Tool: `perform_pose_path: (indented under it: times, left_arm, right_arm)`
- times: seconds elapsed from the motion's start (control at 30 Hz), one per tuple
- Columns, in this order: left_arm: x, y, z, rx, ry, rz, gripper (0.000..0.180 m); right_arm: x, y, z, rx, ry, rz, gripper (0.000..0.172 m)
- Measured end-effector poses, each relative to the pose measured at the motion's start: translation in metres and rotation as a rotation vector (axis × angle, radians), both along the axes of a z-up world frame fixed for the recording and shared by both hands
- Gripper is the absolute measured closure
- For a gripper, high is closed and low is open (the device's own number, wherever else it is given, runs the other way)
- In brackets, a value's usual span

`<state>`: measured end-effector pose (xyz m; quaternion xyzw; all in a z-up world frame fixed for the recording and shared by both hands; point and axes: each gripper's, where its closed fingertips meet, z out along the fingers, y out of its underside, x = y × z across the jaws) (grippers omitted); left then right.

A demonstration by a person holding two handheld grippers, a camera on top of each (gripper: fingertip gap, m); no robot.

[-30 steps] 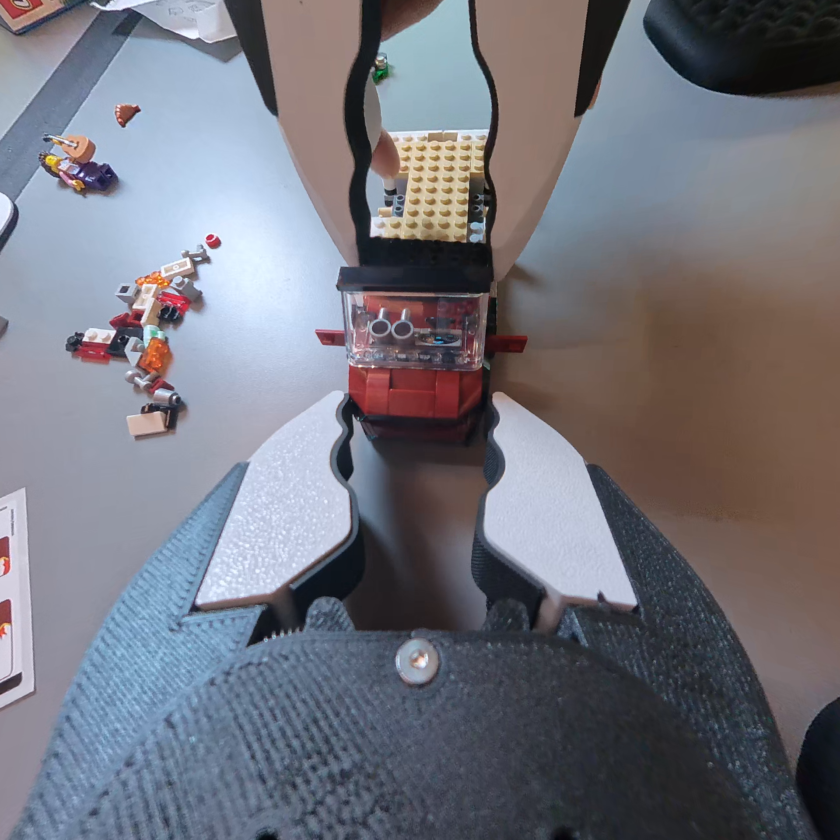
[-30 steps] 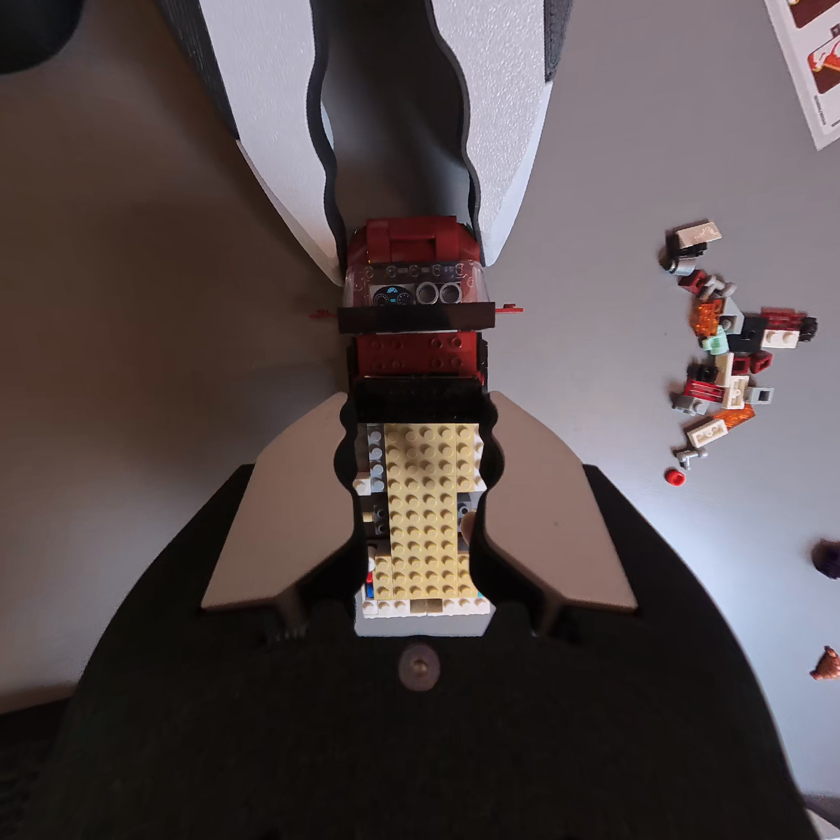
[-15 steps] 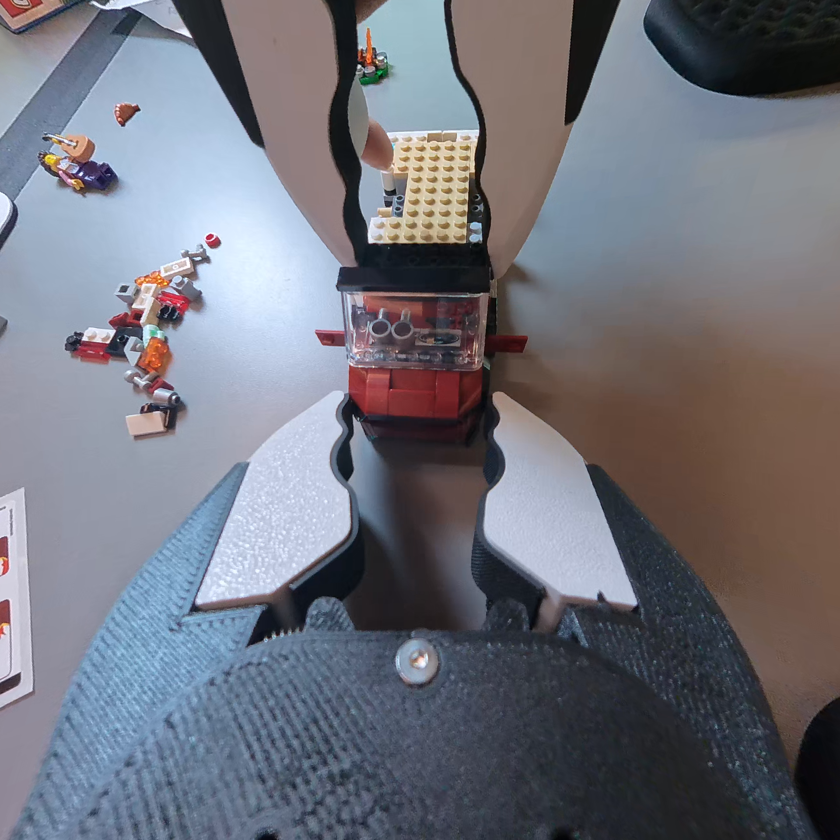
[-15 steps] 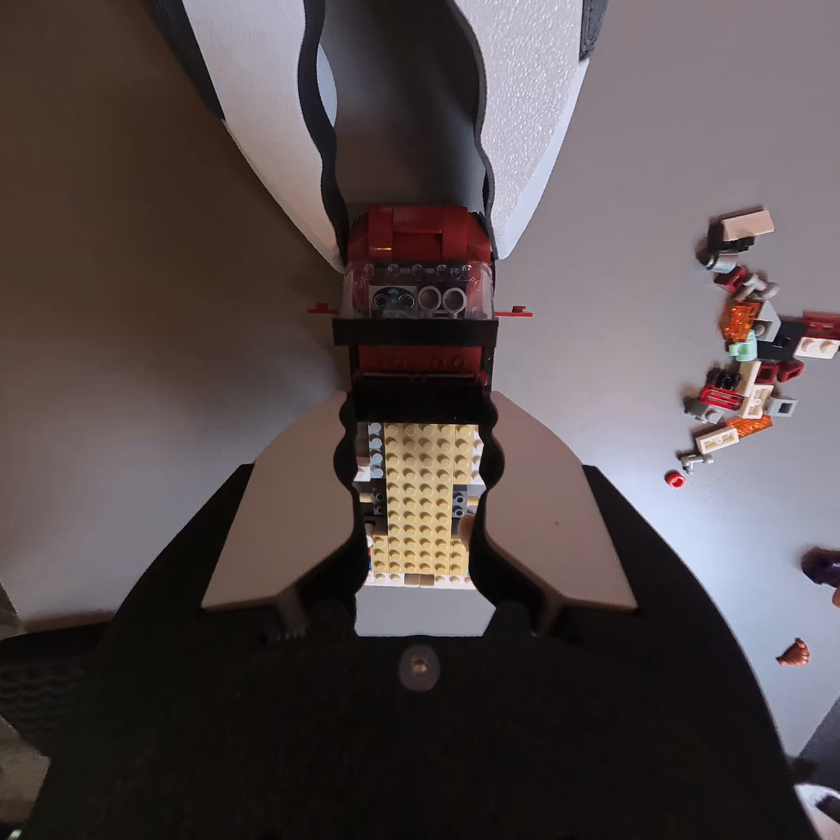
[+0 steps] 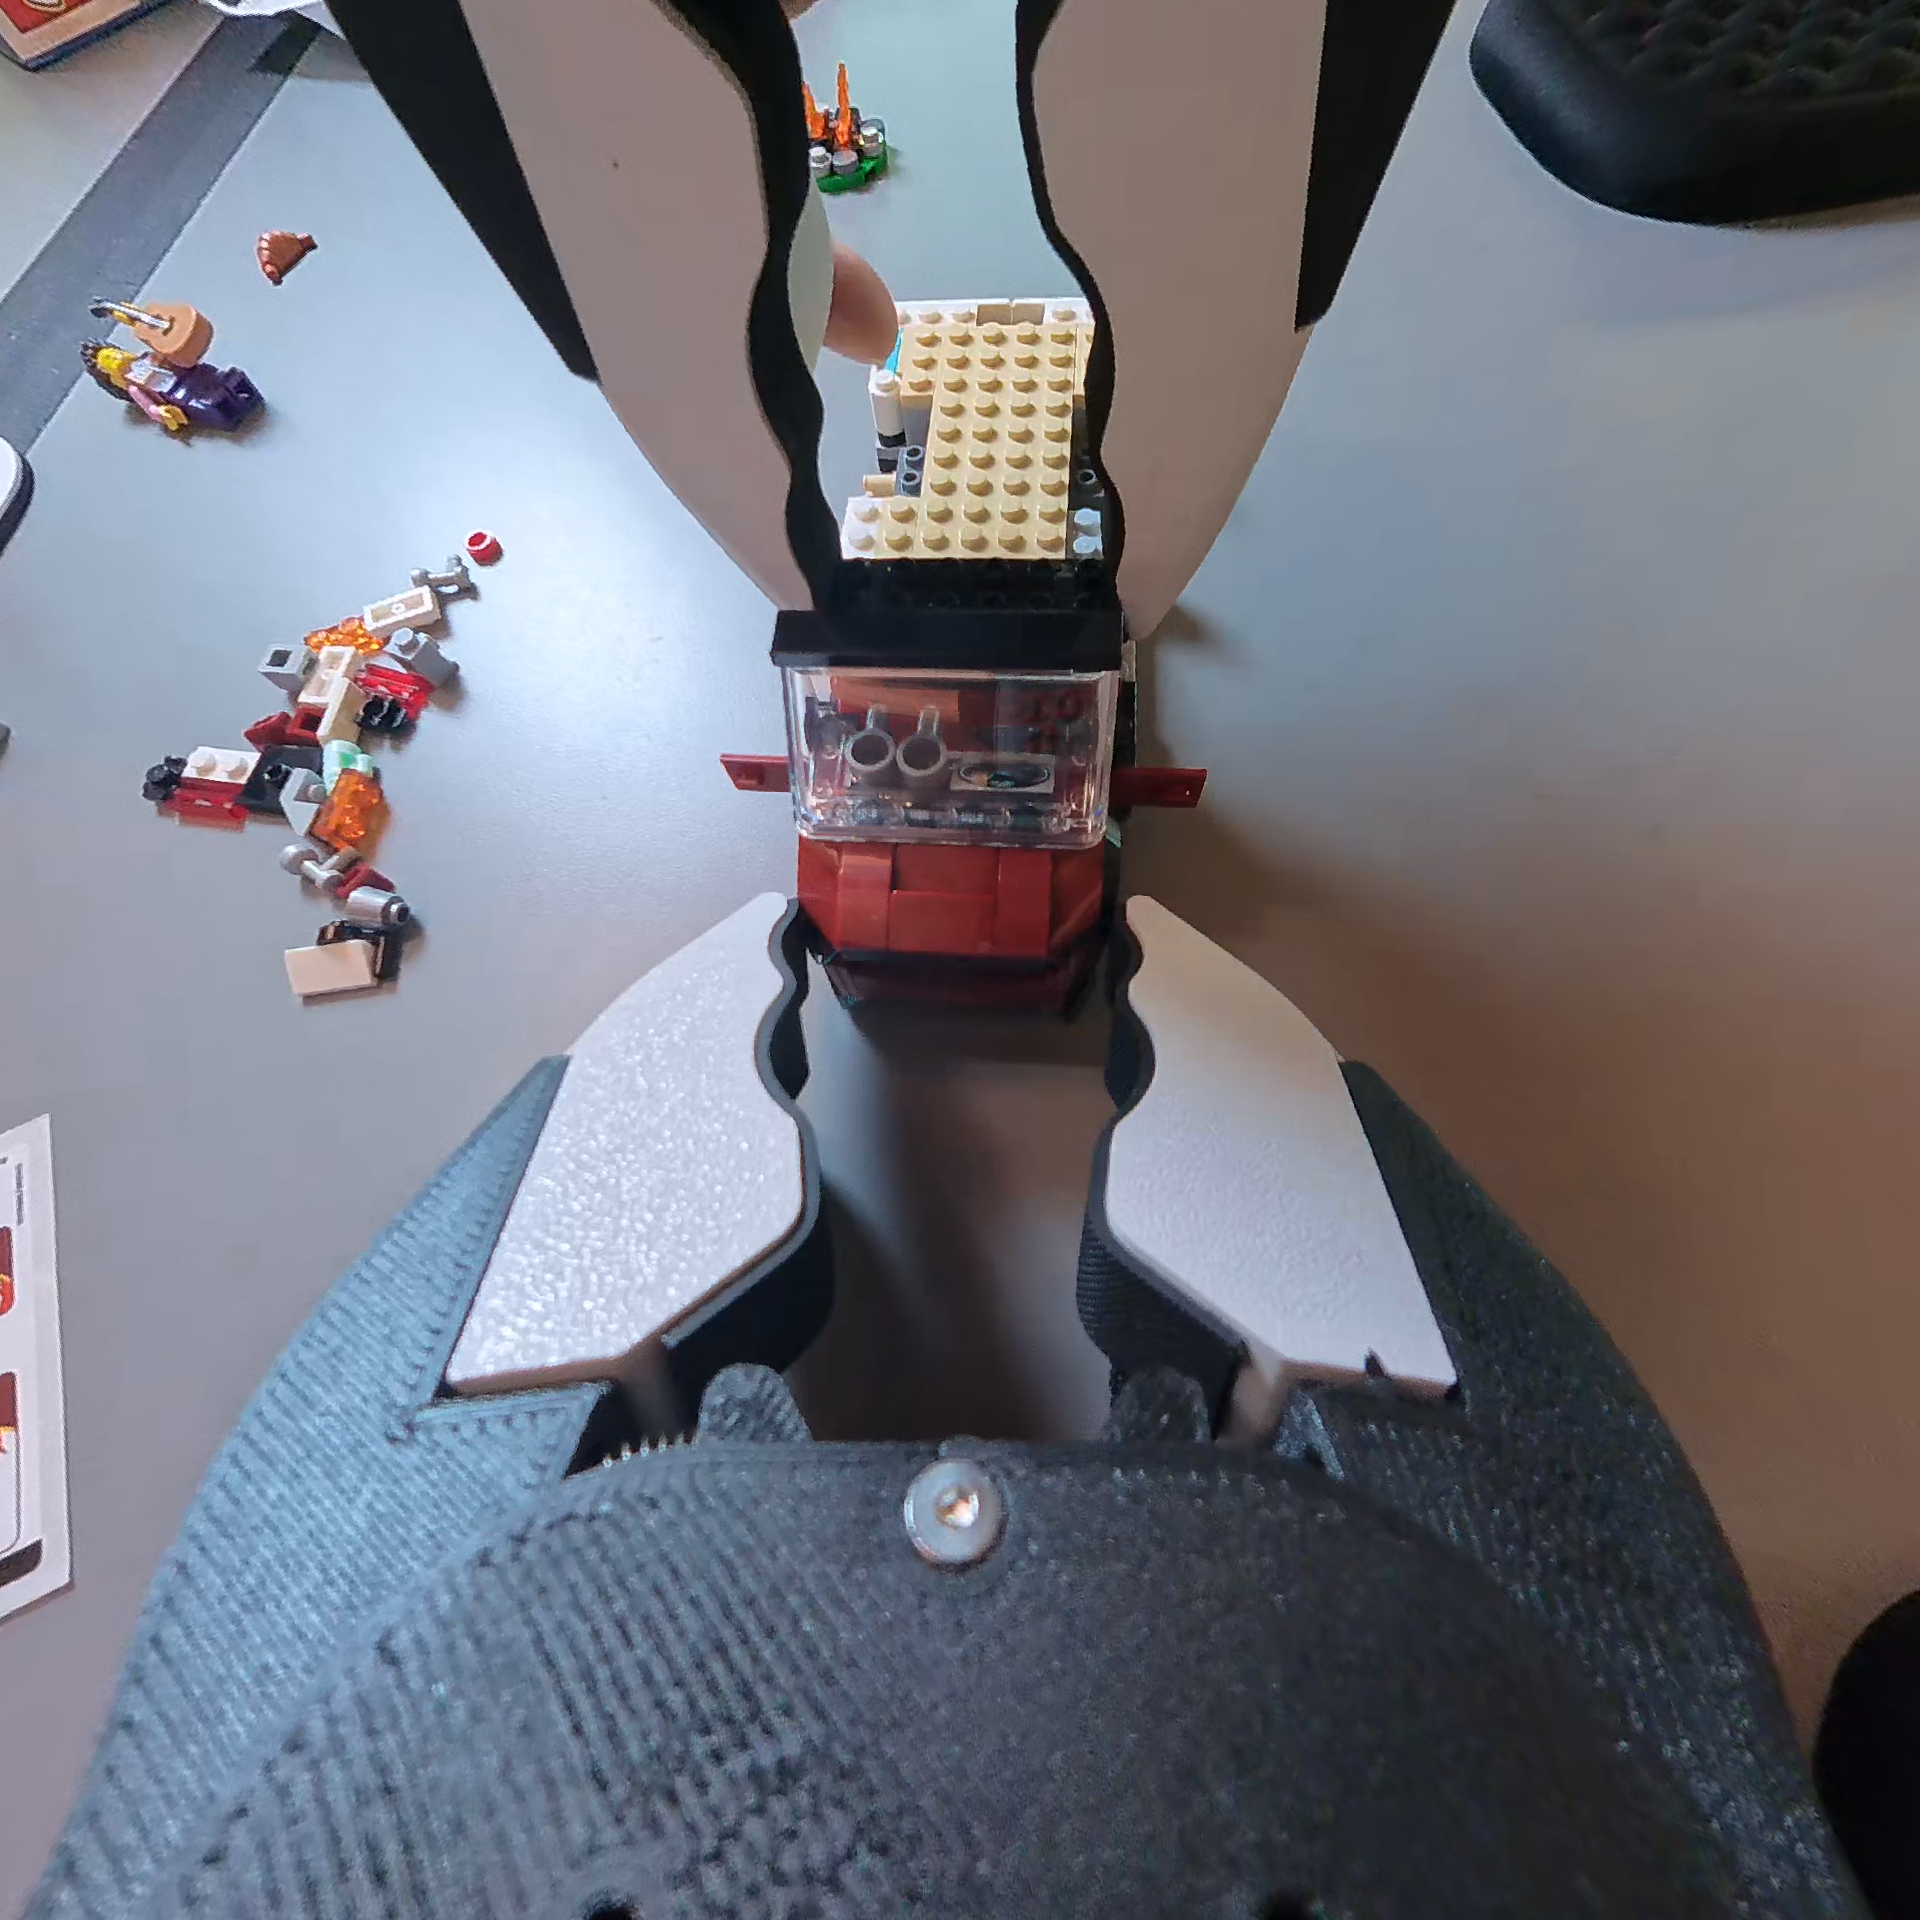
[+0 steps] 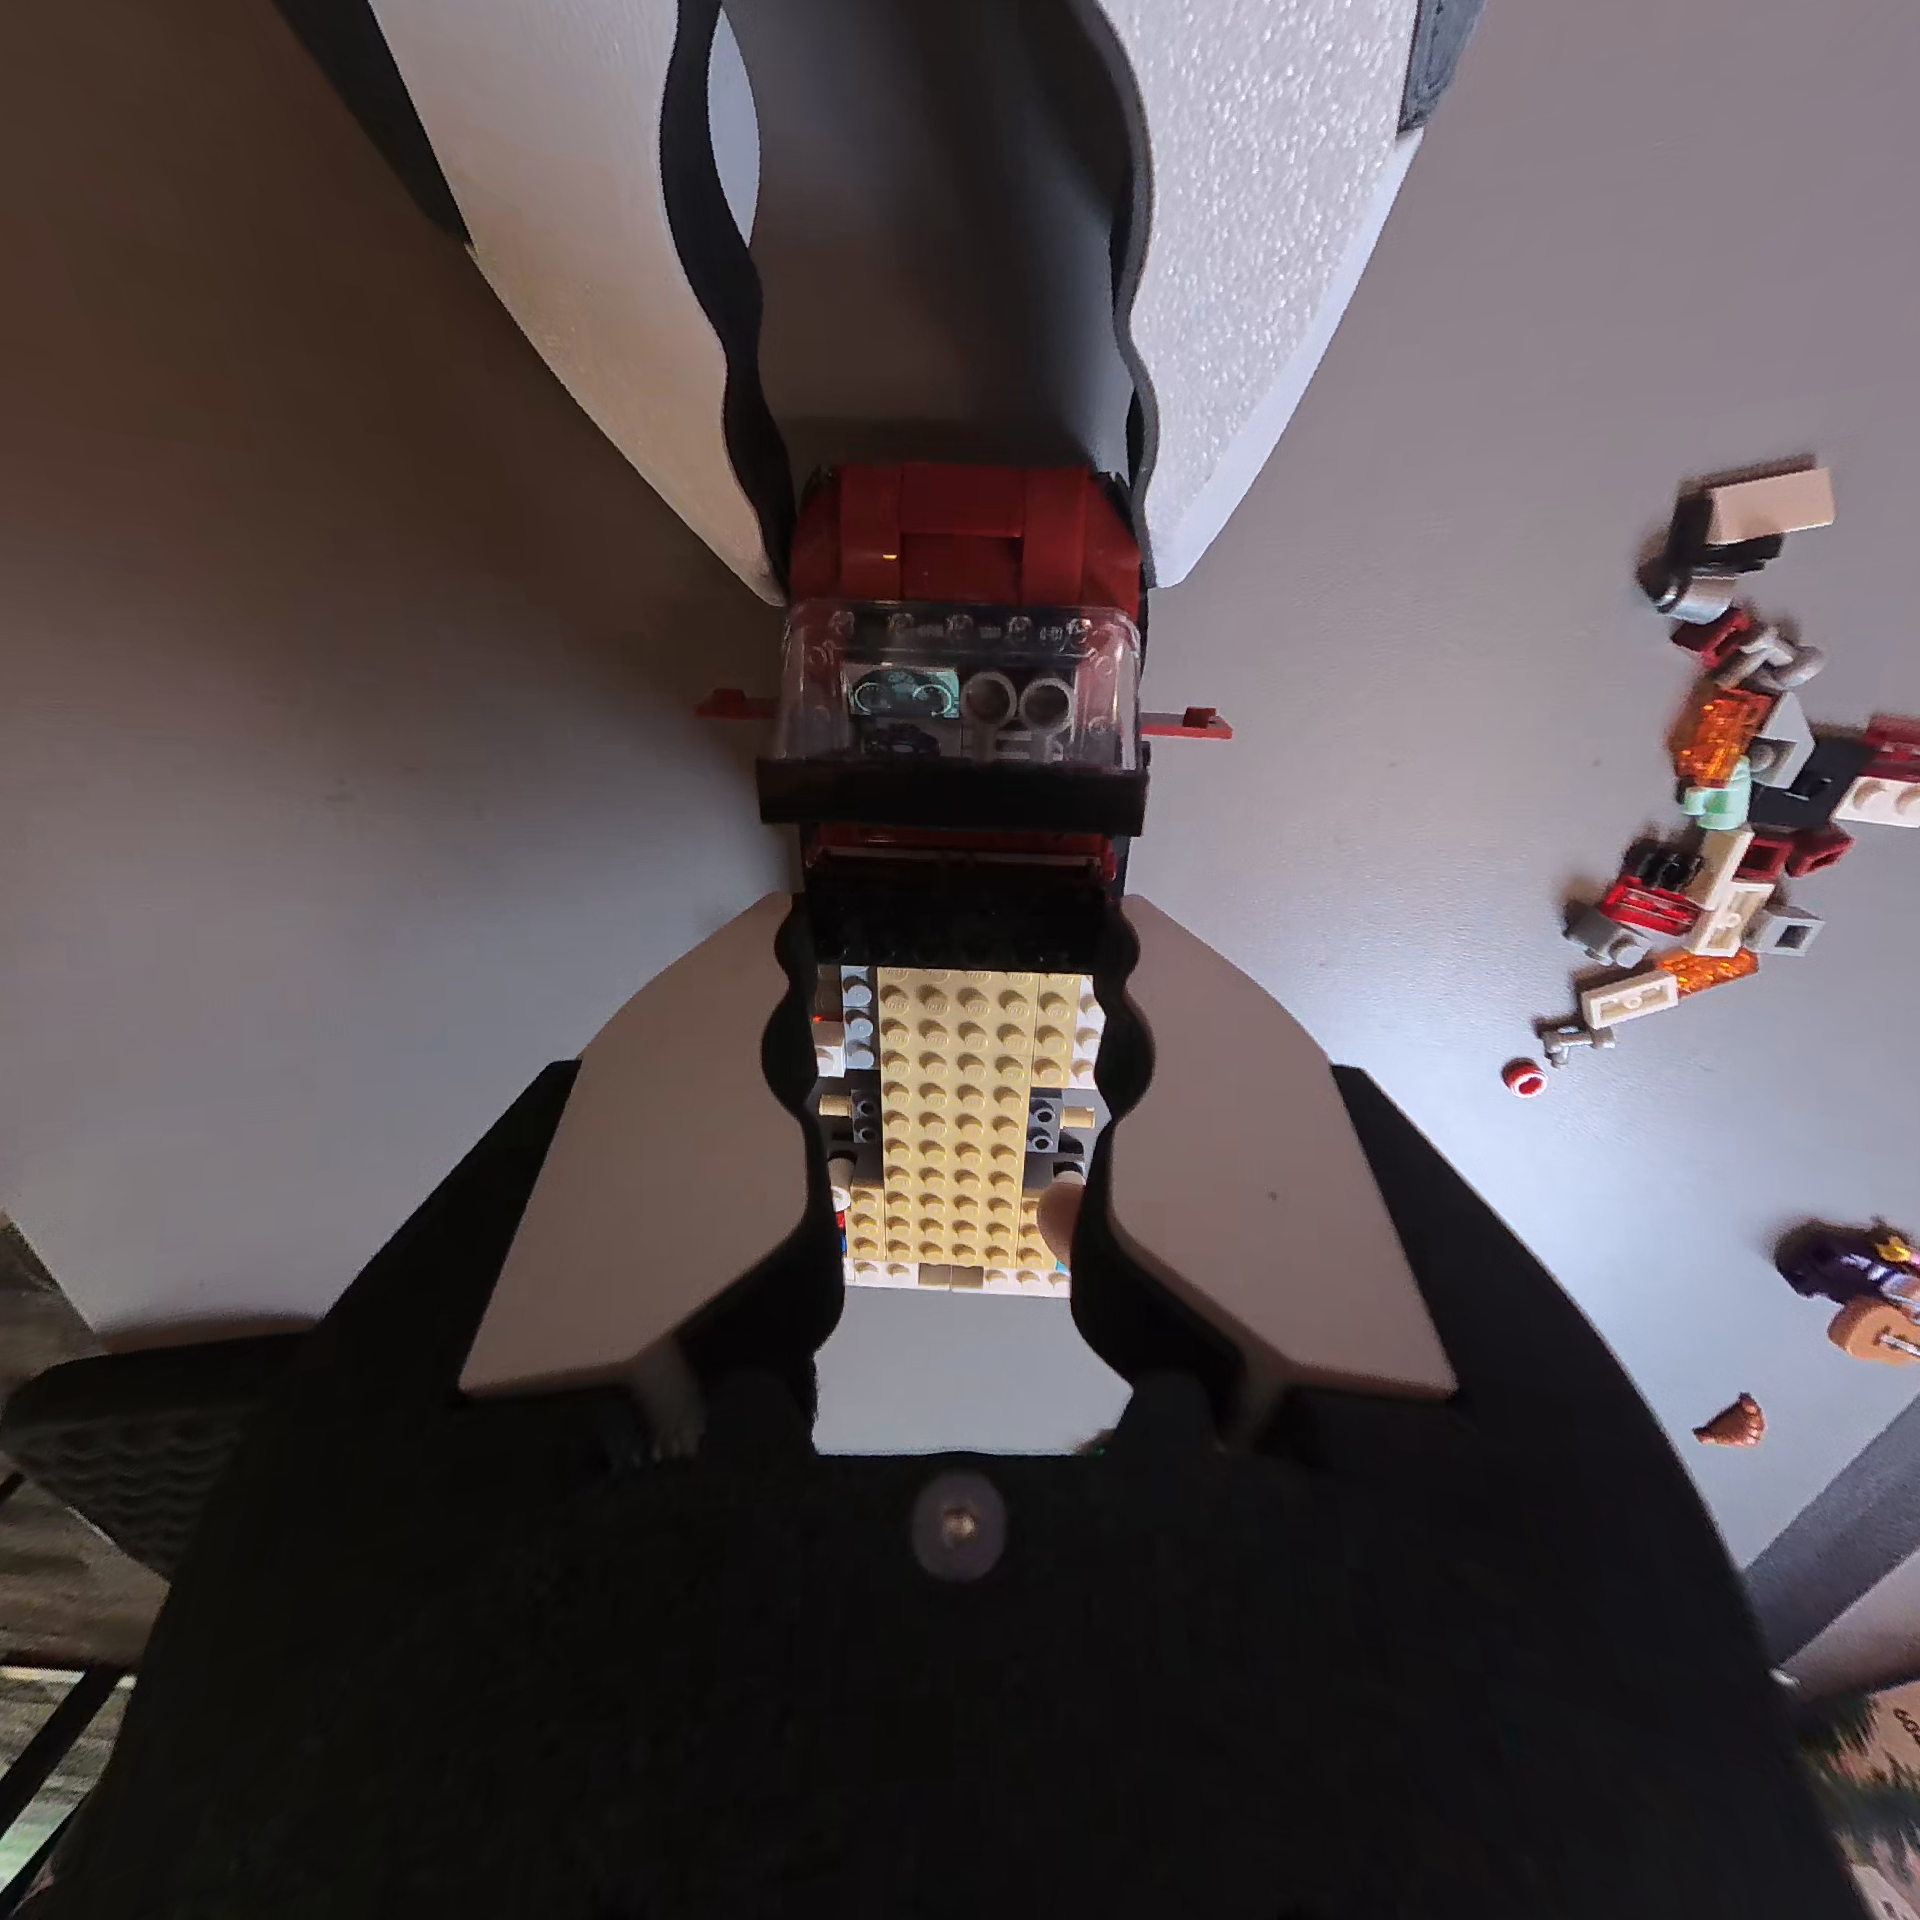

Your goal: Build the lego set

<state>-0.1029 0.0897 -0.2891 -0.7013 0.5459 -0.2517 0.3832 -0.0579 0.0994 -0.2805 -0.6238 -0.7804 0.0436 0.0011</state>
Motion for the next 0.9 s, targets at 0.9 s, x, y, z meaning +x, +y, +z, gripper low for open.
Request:
perform_pose_path:
  times: [0.9]
  left_arm:
    - [0.000,0.000,0.000,0.000,0.001,-0.001,0.125]
  right_arm:
    - [-0.008,-0.003,0.010,-0.018,0.111,-0.015,0.110]
